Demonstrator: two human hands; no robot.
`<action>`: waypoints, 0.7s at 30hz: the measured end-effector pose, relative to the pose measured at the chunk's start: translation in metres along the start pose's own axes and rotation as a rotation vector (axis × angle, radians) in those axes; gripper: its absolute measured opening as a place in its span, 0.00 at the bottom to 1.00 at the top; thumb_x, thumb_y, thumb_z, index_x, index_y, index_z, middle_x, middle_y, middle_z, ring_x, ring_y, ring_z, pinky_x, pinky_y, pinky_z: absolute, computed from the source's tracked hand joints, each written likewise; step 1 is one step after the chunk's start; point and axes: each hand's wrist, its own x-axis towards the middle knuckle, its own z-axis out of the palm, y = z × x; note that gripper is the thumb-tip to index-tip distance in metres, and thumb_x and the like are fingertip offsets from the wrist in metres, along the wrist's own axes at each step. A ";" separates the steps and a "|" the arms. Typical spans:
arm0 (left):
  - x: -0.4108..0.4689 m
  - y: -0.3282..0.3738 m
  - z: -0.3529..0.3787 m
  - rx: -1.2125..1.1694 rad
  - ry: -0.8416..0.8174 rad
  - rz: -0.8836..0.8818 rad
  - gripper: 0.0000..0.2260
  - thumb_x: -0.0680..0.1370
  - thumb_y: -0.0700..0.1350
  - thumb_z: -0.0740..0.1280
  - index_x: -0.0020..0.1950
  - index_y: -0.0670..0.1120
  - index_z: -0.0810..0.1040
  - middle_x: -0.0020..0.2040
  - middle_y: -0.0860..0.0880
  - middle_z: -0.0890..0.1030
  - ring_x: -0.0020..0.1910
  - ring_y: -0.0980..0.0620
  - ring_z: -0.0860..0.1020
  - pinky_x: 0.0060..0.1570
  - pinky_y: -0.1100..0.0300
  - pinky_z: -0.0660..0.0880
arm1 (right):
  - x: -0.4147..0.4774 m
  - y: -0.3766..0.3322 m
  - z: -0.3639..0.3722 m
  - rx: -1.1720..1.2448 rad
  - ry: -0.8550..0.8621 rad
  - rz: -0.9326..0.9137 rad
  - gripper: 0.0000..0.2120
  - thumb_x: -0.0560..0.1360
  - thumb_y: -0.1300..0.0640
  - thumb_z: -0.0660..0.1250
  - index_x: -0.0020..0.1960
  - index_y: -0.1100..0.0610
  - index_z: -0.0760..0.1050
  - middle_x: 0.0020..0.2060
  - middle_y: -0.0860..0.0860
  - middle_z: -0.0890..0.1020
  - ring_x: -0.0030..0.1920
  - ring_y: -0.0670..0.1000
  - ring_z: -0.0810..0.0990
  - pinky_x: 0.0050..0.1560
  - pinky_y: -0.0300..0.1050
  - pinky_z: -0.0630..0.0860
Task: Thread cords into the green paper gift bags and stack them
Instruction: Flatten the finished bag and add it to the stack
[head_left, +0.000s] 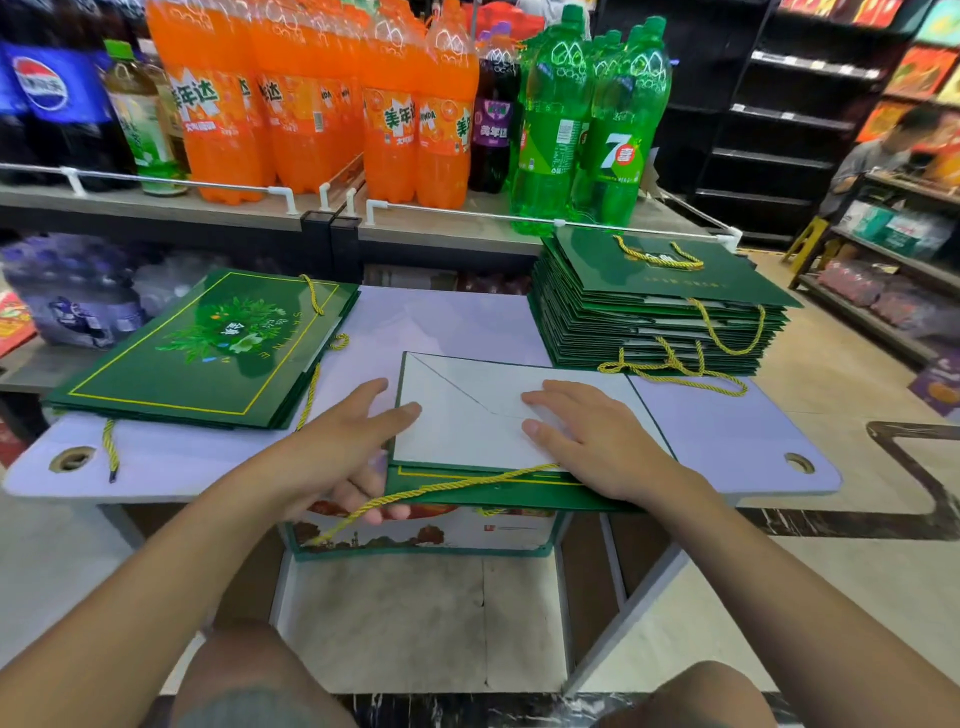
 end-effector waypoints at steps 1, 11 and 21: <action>-0.002 -0.001 -0.005 0.021 0.011 0.003 0.27 0.82 0.58 0.65 0.78 0.64 0.57 0.63 0.48 0.80 0.33 0.38 0.84 0.27 0.57 0.76 | 0.002 0.002 0.001 -0.004 0.006 0.006 0.29 0.82 0.32 0.51 0.77 0.42 0.68 0.78 0.47 0.67 0.79 0.48 0.61 0.77 0.52 0.57; -0.013 0.019 -0.037 0.234 -0.103 0.136 0.10 0.84 0.47 0.66 0.64 0.54 0.78 0.31 0.45 0.75 0.26 0.49 0.65 0.28 0.60 0.64 | 0.006 0.010 0.008 -0.025 0.031 0.038 0.34 0.77 0.28 0.44 0.77 0.40 0.68 0.78 0.46 0.67 0.78 0.50 0.62 0.77 0.56 0.59; 0.011 0.044 0.027 -0.332 -0.264 0.202 0.18 0.77 0.41 0.72 0.68 0.45 0.77 0.53 0.41 0.86 0.49 0.49 0.83 0.56 0.55 0.79 | -0.005 -0.046 -0.033 0.633 0.243 -0.152 0.17 0.84 0.52 0.60 0.71 0.49 0.75 0.65 0.42 0.80 0.68 0.42 0.76 0.69 0.44 0.72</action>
